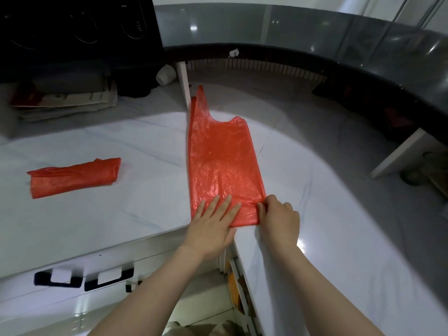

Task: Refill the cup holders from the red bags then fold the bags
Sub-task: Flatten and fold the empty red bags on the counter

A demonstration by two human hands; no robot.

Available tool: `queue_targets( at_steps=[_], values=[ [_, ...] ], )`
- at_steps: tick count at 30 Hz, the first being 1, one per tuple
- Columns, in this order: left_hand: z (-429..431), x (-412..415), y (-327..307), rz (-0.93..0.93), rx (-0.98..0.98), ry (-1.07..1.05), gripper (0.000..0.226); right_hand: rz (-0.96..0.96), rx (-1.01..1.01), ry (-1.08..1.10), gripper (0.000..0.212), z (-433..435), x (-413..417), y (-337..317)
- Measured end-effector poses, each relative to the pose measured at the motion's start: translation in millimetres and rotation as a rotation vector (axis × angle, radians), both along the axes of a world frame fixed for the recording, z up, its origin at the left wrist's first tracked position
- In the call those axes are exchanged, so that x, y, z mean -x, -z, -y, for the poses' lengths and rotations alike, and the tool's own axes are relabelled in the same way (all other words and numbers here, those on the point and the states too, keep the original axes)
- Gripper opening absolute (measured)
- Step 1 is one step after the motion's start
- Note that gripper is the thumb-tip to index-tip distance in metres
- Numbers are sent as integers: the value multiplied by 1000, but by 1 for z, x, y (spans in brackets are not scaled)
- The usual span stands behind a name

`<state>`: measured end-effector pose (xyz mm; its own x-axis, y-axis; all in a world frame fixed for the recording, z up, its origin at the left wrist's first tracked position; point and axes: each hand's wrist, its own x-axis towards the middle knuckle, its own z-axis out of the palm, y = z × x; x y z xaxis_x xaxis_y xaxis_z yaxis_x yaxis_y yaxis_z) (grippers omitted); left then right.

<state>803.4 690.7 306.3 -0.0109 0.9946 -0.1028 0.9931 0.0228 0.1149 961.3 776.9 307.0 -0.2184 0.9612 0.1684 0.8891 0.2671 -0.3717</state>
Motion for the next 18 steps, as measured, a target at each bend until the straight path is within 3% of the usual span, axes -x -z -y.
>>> queue_targets(
  at_steps=[3,5,7,9,10,18],
  values=[
    [2,4,1,-15,5,18,60,-15,29,39,17,0,0,-4],
    [3,4,1,-27,15,18,61,20,-54,-39,35,7,-1,-3],
    [2,3,1,-18,14,17,64,73,-127,-347,59,17,-5,-5],
    [2,2,1,-17,17,19,71,200,-50,-654,68,20,-9,-2],
    [1,2,1,-29,15,22,72,255,24,-703,72,19,-10,0],
    [8,19,1,-41,-2,57,83,353,184,-605,87,10,-17,-5]
  ],
)
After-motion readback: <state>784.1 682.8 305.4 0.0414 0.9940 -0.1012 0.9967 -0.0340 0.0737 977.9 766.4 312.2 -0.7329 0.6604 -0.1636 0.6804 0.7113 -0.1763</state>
